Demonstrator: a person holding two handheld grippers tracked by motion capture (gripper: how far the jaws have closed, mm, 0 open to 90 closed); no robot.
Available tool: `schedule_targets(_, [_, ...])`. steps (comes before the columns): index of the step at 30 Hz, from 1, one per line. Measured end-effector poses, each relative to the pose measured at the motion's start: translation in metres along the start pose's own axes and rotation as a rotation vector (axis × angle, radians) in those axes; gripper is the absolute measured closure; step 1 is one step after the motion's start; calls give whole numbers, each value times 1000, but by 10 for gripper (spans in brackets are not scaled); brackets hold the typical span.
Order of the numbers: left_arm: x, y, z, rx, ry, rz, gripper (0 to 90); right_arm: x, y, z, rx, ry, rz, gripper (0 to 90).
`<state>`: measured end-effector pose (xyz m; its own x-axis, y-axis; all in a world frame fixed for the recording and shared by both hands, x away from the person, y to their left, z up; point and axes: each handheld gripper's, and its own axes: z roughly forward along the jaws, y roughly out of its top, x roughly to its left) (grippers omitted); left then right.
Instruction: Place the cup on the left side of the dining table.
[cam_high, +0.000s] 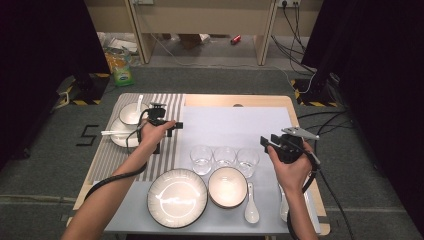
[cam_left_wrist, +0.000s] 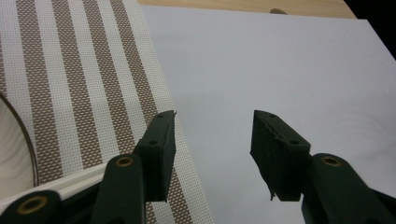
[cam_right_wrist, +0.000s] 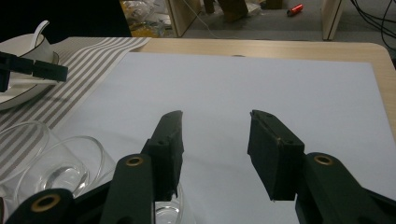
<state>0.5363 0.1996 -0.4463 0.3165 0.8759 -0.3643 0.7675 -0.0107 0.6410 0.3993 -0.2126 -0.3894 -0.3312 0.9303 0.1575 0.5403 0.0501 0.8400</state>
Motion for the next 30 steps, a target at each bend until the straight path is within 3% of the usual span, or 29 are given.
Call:
schedule_targets(9, [2,-2,5,23,11,9,486,-1,0,0,-2,3,1,549])
schedule_targets(15, [1,-1,5,31,25,41,485,0,0,1,3,2,1,549])
schedule_targets(30, [3,-3,4,46,34,52,489,0,0,1,2,2,0,549])
